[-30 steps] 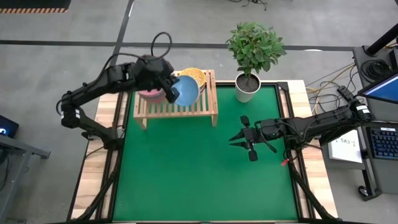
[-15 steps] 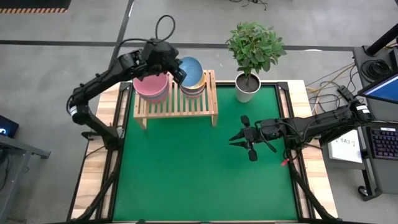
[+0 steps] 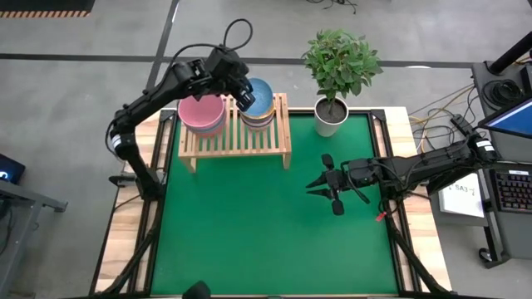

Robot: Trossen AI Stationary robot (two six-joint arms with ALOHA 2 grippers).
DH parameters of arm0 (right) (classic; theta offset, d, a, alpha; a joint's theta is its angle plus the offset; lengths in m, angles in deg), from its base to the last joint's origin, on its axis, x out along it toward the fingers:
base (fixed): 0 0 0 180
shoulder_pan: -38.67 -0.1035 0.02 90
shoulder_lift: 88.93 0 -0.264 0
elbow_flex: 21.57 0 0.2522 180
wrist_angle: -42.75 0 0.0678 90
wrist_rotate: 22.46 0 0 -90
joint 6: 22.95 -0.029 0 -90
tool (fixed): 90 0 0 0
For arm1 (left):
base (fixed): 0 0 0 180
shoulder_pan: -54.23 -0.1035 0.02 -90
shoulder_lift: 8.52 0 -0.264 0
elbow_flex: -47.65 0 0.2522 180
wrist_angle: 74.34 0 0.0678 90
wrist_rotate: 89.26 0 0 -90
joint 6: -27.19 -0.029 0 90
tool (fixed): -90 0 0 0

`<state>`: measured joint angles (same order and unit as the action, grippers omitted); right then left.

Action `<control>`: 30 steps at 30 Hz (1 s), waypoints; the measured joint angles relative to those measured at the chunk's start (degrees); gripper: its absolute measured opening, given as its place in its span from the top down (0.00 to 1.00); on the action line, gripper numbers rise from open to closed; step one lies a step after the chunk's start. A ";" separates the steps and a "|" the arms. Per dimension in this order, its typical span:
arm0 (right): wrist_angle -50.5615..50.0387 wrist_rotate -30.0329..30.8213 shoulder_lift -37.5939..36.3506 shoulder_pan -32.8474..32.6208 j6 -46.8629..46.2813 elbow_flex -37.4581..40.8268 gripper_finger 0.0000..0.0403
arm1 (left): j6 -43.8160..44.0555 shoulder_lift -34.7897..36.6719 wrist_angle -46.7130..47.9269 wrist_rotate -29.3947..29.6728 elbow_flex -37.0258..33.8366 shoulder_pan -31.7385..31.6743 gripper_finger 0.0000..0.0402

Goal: Place and stack bowls onto a shelf
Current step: Stack the blue and orange patterned bowl in the yellow and blue patterned bowl on the shelf

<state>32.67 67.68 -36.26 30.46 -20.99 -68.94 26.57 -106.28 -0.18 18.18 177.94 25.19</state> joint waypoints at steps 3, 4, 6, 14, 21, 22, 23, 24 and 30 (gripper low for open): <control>-0.11 0.00 0.00 -0.02 0.03 0.00 0.84 | -0.40 -1.83 3.57 0.01 3.03 -0.13 0.99; -0.17 0.00 0.00 -0.02 0.00 0.00 0.84 | -0.40 -2.44 4.58 -0.01 4.01 -0.25 0.99; -0.22 -0.02 0.00 -0.02 0.00 0.00 0.84 | -0.61 -3.49 6.06 0.01 5.80 -0.28 0.99; -0.22 -0.02 0.00 -0.02 -0.04 0.00 0.84 | -0.83 -4.98 8.04 -5.64 8.46 -2.12 0.99; -0.20 -0.03 0.00 -0.02 -0.58 0.00 0.84 | -0.18 -5.64 10.63 -9.16 8.33 -4.96 0.99; -0.18 -0.04 0.00 -0.02 -0.59 0.00 0.84 | -0.15 -5.80 11.12 -9.39 8.33 -5.24 0.99; -0.19 -0.04 0.00 -0.02 -0.60 0.00 0.84 | -0.15 -6.00 11.61 -9.42 8.33 -5.39 0.99; -0.19 -0.03 0.00 -0.02 -0.60 0.00 0.84 | -0.15 -6.20 11.88 -9.47 8.33 -5.48 0.99; -0.15 -0.02 0.00 -0.02 -0.54 0.00 0.84 | -0.33 -7.03 11.71 -10.72 8.33 -5.50 0.99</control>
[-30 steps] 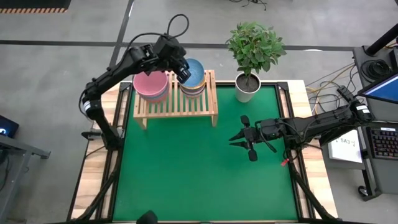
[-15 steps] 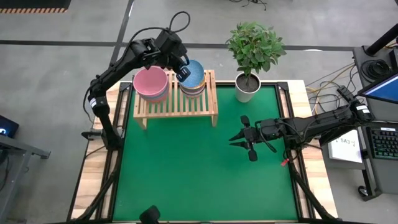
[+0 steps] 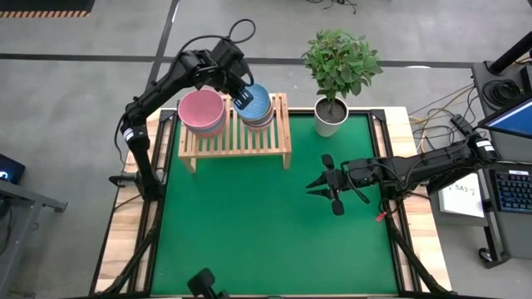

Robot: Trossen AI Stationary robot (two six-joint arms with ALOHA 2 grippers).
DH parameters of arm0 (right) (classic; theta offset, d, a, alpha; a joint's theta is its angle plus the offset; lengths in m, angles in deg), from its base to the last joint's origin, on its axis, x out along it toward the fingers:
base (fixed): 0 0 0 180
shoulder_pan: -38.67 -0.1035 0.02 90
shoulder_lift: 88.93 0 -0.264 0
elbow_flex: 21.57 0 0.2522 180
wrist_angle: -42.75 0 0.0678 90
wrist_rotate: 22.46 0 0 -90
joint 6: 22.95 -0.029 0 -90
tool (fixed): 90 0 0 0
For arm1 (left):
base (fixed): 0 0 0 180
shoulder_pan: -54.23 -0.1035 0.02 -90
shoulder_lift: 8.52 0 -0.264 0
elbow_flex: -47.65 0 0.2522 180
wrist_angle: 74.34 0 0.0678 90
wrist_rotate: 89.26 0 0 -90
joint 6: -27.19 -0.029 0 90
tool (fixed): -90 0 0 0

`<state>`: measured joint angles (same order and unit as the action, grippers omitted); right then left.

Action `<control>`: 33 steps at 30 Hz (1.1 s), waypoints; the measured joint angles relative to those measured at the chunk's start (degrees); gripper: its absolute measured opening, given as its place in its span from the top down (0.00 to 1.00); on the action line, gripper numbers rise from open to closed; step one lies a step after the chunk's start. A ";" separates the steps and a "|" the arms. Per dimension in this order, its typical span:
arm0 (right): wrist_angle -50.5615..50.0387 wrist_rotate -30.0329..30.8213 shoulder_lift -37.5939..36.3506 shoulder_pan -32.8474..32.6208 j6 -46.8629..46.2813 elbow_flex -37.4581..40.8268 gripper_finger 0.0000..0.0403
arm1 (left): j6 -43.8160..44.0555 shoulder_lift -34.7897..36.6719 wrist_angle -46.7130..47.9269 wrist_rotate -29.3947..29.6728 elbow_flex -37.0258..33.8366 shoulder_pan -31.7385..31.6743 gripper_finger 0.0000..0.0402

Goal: Place and stack bowls onto a shelf
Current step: Stack the blue and orange patterned bowl in the yellow and blue patterned bowl on the shelf

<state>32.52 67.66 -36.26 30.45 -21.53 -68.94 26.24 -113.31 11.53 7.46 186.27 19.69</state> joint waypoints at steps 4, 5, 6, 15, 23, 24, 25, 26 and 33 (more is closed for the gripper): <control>0.00 -0.01 0.00 0.00 0.04 0.00 0.84 | -0.26 -0.18 -0.28 -2.34 0.00 -0.06 0.99; 0.00 -0.01 0.00 0.00 0.04 0.00 0.84 | -0.26 -0.18 -0.74 -3.25 0.00 -0.07 0.99; 0.00 -0.01 0.00 0.00 0.06 0.00 0.84 | -0.18 -0.18 -1.24 -4.12 0.00 -0.07 0.99; 0.00 -0.01 0.00 0.00 0.10 0.00 0.84 | 0.55 -0.14 -1.35 -5.90 0.00 -0.02 0.99; 0.00 -0.01 0.00 0.00 0.10 0.00 0.84 | 0.84 -0.14 -1.35 -2.62 -0.02 -0.02 0.99; 0.00 -0.01 0.00 0.00 0.10 0.00 0.84 | 0.84 -0.14 -1.37 -2.70 -0.02 -0.04 0.99; 0.00 0.00 0.00 0.00 0.10 0.00 0.84 | 0.84 -0.14 -1.39 -2.77 -0.02 -0.08 0.98; 0.00 0.00 0.00 0.00 0.10 0.00 0.84 | 0.85 -0.14 -1.37 -2.80 -0.02 -0.09 0.98; 0.00 0.00 0.00 0.00 0.10 0.00 0.84 | 2.08 -0.14 -1.55 -3.06 -0.02 -0.07 0.91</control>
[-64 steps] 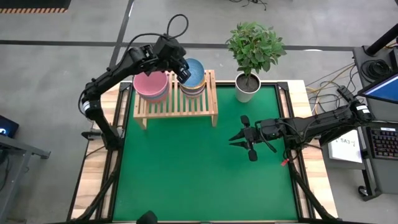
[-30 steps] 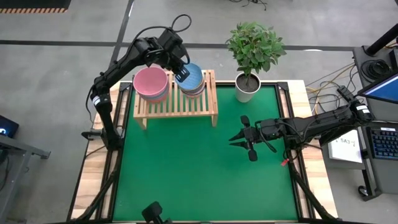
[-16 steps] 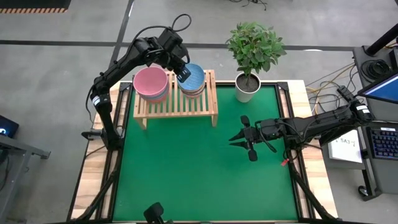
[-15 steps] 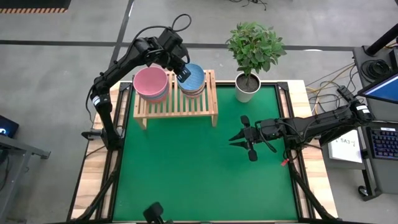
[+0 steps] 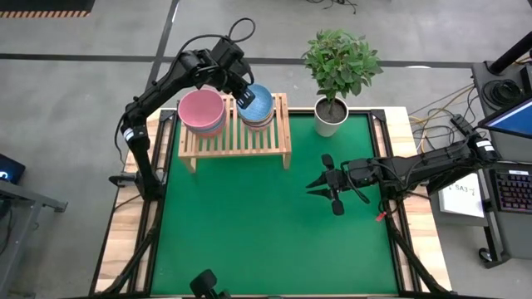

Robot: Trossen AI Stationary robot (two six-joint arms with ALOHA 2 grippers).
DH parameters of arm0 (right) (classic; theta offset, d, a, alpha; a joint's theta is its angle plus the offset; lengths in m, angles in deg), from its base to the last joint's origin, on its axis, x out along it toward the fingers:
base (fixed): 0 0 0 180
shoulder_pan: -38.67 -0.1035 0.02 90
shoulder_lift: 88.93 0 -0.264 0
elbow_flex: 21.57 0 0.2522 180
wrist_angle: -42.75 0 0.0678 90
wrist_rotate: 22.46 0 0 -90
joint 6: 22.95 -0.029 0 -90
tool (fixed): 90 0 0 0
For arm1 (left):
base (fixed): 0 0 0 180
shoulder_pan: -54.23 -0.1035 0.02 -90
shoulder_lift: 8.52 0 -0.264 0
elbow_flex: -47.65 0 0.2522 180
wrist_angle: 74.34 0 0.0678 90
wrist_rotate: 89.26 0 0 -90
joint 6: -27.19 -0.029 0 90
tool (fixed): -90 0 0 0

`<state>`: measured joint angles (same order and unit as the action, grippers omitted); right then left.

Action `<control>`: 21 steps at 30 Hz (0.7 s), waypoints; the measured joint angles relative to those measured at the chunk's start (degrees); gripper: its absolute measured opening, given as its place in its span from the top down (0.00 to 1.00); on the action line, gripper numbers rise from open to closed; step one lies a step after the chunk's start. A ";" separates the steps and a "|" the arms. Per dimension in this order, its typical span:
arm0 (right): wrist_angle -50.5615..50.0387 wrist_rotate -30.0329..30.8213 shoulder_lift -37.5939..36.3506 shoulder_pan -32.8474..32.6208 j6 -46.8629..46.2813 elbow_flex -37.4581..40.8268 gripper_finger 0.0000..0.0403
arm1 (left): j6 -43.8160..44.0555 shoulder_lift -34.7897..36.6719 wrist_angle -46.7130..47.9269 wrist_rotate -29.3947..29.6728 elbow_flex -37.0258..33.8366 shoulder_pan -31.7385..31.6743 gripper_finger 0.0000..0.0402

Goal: Place and stack bowls onto a shelf
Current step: Stack the blue and orange patterned bowl in the yellow and blue patterned bowl on the shelf

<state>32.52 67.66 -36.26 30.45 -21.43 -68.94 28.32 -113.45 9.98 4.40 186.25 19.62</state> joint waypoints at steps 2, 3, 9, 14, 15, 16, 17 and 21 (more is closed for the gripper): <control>0.00 0.00 0.00 0.00 -0.02 0.00 0.84 | 0.07 0.00 0.00 0.02 0.00 0.00 0.88; 0.00 0.00 0.00 0.00 -0.02 0.00 0.84 | 0.07 0.00 0.02 0.02 0.00 0.00 0.87; 0.04 0.00 -0.01 0.00 -0.03 0.00 0.84 | -0.44 0.24 0.40 0.07 1.40 0.04 0.78; 0.93 0.02 -0.01 0.00 -0.03 0.00 0.84 | -2.76 0.44 2.19 -0.11 7.45 0.20 0.73; 1.47 0.02 -0.02 0.00 -0.03 0.00 0.84 | -3.58 0.45 3.39 -0.94 8.75 0.40 0.72; 2.05 0.02 -0.02 0.00 -0.02 0.00 0.84 | -4.21 0.47 4.74 -2.57 9.90 0.70 0.72; 2.44 0.09 -0.02 0.00 -0.03 0.00 0.84 | -4.54 0.74 5.45 -3.99 10.25 1.20 0.72; 3.23 5.42 -0.02 0.00 -0.44 -0.34 0.84 | -6.27 3.36 8.15 -5.72 7.59 4.89 0.77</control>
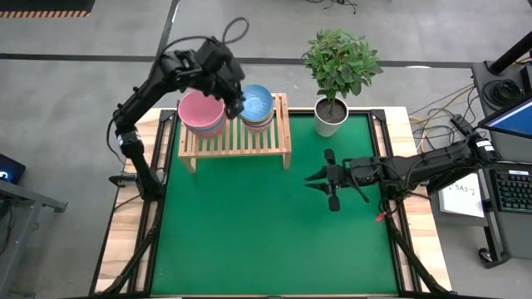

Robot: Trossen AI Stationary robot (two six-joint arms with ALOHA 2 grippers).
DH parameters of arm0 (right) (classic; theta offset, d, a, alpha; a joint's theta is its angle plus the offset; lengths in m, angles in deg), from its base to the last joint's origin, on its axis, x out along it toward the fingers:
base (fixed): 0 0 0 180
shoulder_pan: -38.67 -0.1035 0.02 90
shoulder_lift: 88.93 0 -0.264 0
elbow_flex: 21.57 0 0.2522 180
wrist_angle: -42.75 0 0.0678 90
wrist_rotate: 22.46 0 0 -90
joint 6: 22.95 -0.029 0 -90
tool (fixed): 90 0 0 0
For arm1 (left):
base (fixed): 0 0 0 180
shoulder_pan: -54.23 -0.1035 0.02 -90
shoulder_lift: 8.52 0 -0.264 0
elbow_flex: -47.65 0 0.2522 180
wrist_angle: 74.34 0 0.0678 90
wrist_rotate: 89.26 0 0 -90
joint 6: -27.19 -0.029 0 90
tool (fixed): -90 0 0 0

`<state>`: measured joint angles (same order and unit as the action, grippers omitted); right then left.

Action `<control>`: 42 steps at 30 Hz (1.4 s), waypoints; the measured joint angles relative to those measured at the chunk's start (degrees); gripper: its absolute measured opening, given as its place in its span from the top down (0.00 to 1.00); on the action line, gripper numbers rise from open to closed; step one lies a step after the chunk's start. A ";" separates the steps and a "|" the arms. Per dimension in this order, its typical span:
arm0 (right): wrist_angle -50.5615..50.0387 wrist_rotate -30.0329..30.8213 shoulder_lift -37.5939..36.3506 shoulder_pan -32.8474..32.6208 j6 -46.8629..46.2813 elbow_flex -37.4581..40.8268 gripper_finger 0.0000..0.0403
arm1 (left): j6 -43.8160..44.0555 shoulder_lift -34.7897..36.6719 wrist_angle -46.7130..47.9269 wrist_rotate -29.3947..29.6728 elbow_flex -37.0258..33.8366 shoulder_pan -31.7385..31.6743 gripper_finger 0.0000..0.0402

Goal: Place and stack bowls onto a shelf
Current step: Stack the blue and orange patterned bowl in the yellow and blue patterned bowl on the shelf

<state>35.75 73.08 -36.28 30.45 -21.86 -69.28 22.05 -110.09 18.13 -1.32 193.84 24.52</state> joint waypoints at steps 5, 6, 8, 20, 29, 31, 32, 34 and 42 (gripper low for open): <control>-0.13 6.20 0.00 0.02 0.95 -1.57 0.84 | -1.48 2.61 1.06 0.31 -4.14 6.69 0.89; -0.19 6.87 0.00 0.10 1.31 -2.11 0.84 | -1.83 3.16 1.02 1.03 -4.90 8.10 0.92; -0.62 7.81 0.00 0.54 1.76 -3.48 0.84 | -1.89 4.48 1.01 4.08 -6.70 10.53 0.97; -7.34 8.00 7.40 11.29 9.27 -16.70 0.90 | 1.98 21.22 -17.26 14.79 -33.21 21.18 1.00; -8.27 7.57 20.52 20.83 19.72 -33.81 0.98 | 0.45 31.23 -32.36 22.09 -54.42 23.67 1.00; -8.09 7.58 23.94 23.04 21.53 -37.77 0.98 | -2.13 32.48 -34.60 24.31 -57.75 23.67 1.00; -8.22 7.58 25.73 24.00 22.49 -39.67 0.98 | -3.51 32.96 -36.03 25.67 -59.33 23.67 1.00; -9.40 7.58 29.18 25.96 23.73 -43.34 0.98 | -5.71 33.67 -38.98 28.03 -62.15 23.67 1.00; -17.18 7.56 38.61 31.01 24.52 -56.02 0.98 | -9.84 35.42 -46.86 29.04 -66.55 23.52 1.00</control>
<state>18.57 80.64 2.33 61.46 2.65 -125.29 12.21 -74.67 -28.73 27.72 127.29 48.03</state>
